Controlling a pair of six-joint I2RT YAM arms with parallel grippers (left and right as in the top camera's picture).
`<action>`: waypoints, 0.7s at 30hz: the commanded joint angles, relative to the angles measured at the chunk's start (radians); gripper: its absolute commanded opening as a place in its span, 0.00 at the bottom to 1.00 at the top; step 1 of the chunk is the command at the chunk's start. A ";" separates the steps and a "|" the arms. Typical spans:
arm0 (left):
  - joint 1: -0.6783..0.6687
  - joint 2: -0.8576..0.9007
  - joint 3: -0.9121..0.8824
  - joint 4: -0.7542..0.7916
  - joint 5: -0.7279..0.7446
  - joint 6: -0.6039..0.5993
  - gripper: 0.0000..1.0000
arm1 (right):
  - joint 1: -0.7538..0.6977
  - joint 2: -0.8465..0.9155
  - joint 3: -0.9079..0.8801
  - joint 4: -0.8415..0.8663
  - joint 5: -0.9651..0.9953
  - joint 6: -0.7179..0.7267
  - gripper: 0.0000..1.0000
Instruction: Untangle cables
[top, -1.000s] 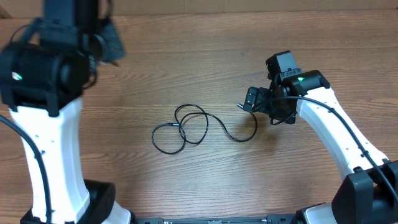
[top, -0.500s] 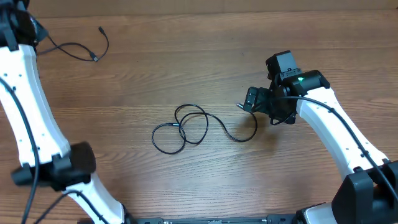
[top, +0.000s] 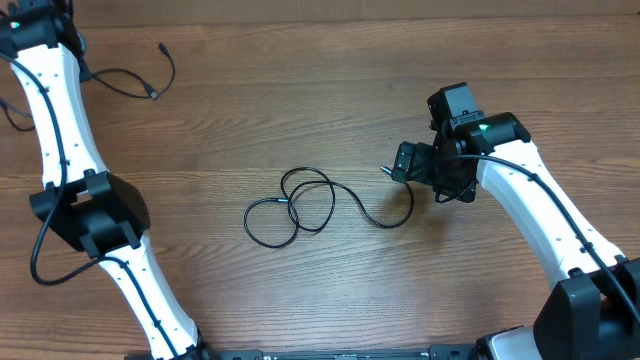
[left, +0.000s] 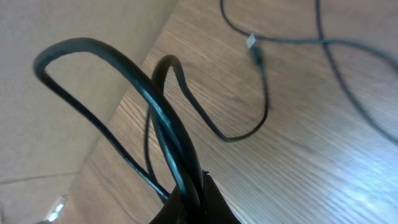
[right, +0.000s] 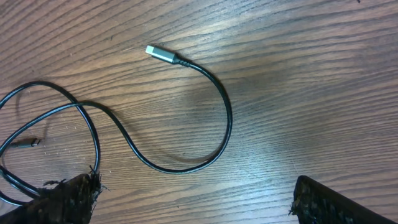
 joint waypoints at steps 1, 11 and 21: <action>0.006 0.061 0.011 -0.002 -0.154 0.024 0.05 | -0.005 0.003 0.013 0.002 -0.005 0.004 1.00; 0.121 0.127 0.011 -0.097 -0.197 -0.126 0.04 | -0.005 0.003 0.013 0.011 -0.005 0.004 1.00; 0.163 0.127 0.011 -0.092 0.055 -0.081 0.05 | -0.005 0.003 0.013 0.024 -0.011 0.004 1.00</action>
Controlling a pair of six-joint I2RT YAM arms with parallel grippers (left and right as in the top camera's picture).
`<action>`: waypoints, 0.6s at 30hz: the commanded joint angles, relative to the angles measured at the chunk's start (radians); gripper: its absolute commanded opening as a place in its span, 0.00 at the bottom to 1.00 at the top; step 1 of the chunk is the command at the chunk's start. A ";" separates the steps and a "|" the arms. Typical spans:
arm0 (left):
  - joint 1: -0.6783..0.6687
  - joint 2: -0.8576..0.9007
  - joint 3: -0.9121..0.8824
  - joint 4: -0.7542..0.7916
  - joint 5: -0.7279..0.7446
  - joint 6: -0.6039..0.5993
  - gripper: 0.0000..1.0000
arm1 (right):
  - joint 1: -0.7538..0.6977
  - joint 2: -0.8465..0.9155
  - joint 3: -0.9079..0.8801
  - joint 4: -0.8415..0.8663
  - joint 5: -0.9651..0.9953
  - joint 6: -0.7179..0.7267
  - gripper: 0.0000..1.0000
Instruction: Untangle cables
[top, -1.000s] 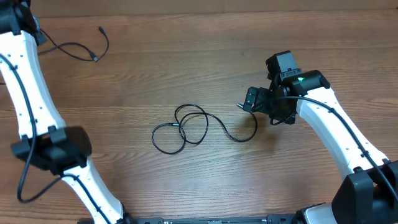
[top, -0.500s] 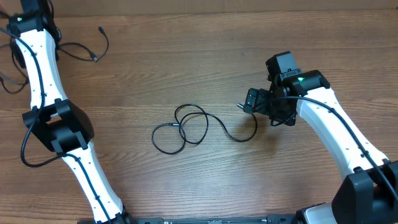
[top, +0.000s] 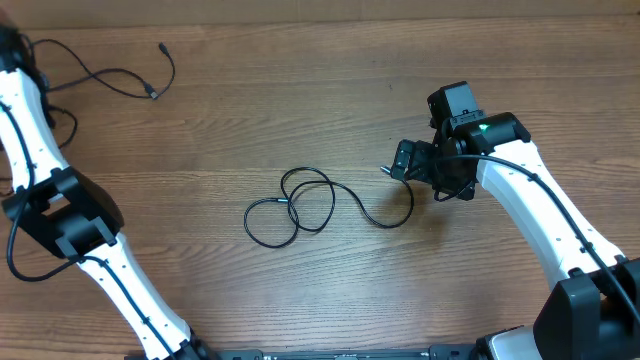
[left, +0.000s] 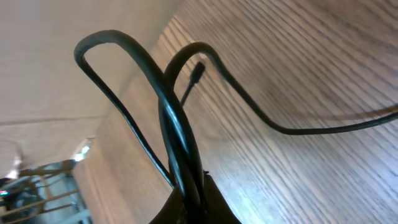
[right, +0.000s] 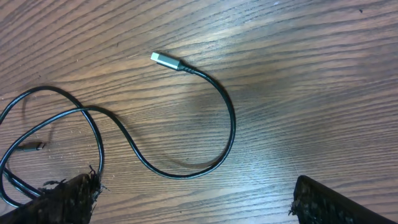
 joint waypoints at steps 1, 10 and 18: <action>-0.029 -0.002 0.011 0.019 0.133 0.007 0.06 | -0.005 0.003 0.013 0.003 -0.017 0.004 1.00; -0.092 -0.002 0.011 0.029 0.412 0.007 0.19 | -0.005 0.003 0.013 0.003 -0.043 0.004 1.00; -0.143 -0.002 0.011 0.012 0.436 0.007 0.79 | -0.005 0.003 0.013 -0.008 -0.043 0.004 1.00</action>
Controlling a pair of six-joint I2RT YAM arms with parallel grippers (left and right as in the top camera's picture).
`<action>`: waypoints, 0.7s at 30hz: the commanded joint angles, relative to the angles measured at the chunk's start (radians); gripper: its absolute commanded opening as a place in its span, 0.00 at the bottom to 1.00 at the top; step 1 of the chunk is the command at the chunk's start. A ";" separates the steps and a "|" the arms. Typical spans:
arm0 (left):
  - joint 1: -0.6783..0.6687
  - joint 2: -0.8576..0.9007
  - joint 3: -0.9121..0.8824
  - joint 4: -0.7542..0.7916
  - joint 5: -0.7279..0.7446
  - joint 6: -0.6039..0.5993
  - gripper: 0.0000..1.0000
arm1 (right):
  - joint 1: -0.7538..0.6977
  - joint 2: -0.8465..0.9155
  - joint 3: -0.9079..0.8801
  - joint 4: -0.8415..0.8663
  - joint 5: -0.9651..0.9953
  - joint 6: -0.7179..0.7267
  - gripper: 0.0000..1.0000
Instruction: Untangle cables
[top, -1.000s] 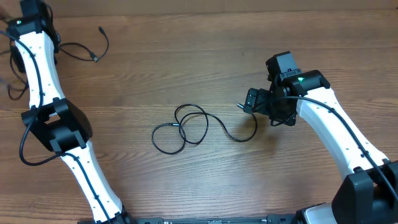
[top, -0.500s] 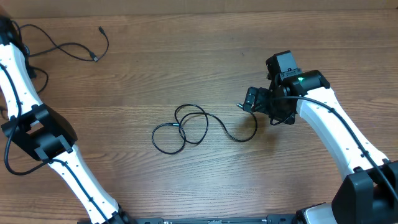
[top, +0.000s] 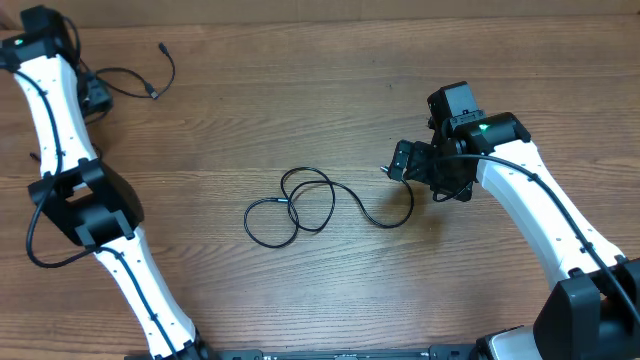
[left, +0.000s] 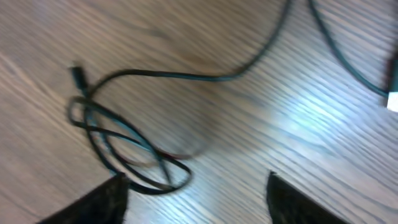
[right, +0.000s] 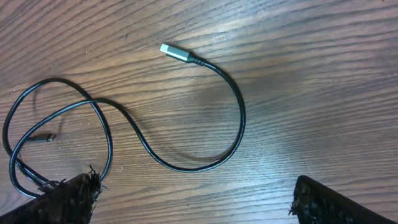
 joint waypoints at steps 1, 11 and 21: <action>-0.012 -0.002 0.011 -0.005 0.034 0.000 0.79 | -0.005 0.003 0.013 -0.002 -0.002 0.004 1.00; -0.008 0.028 0.011 -0.056 -0.020 -0.001 0.73 | -0.005 0.003 0.013 -0.003 -0.003 0.004 1.00; 0.062 0.097 0.010 -0.094 -0.031 -0.141 0.95 | -0.005 0.003 0.013 -0.016 -0.010 0.004 1.00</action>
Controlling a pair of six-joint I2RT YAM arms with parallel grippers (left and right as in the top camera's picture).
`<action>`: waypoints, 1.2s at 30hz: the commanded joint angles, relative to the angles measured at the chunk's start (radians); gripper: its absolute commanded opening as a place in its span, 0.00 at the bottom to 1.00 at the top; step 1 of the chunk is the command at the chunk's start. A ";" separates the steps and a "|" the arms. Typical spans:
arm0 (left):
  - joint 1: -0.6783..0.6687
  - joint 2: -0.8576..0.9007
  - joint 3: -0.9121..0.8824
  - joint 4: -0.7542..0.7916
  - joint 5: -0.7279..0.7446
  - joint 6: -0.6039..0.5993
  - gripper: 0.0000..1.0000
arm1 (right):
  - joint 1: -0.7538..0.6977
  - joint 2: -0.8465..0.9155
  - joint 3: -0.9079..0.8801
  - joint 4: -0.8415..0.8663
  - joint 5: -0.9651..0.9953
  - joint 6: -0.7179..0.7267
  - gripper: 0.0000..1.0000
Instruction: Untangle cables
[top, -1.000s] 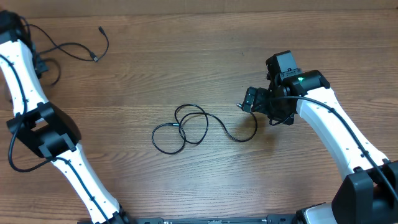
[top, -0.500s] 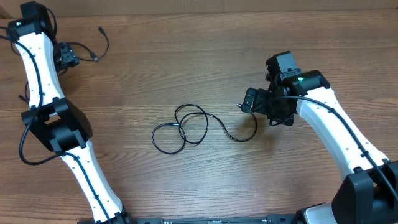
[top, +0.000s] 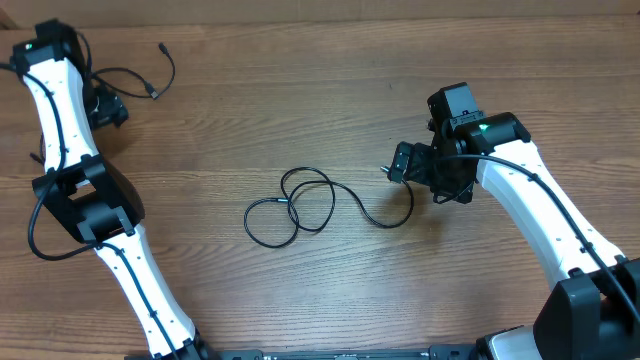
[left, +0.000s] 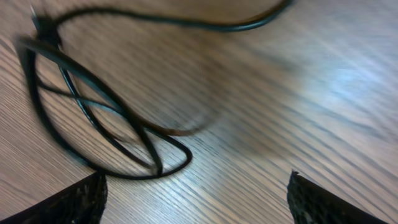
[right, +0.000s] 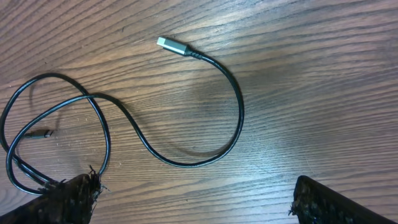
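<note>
A thin black cable lies in loose loops at the middle of the table. Its silver plug rests just in front of my right gripper, which hovers open over the cable's last curve with nothing between its fingers. A second black cable lies at the far left corner. My left gripper hangs open just above that cable's crossed loops, holding nothing. Its fingertips sit at the bottom corners of the left wrist view.
The wooden table carries only the two cables. Its far edge runs along the top of the overhead view, close behind the left cable. My left arm's base link stands at the left side.
My left gripper, still open, has shifted slightly nearer and lower over the left cable's loops, which now fill more of its view. My right gripper has barely moved.
My left gripper was shut on a bunch of the left cable, held up at the table's far left corner, and still held it 1.3 s ago. By 0.7 s ago it was open with the cable lying on the table. The right gripper stayed open over the middle cable's plug end.
</note>
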 joint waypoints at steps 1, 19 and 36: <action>0.046 0.030 0.010 -0.005 -0.020 -0.112 0.96 | -0.005 0.003 0.013 0.000 -0.006 0.004 1.00; 0.112 0.042 -0.008 0.124 0.168 -0.061 0.04 | -0.005 0.003 0.013 0.015 -0.052 0.005 1.00; 0.108 -0.360 -0.004 -0.083 0.389 0.019 0.04 | -0.005 0.003 0.013 0.015 -0.051 0.004 1.00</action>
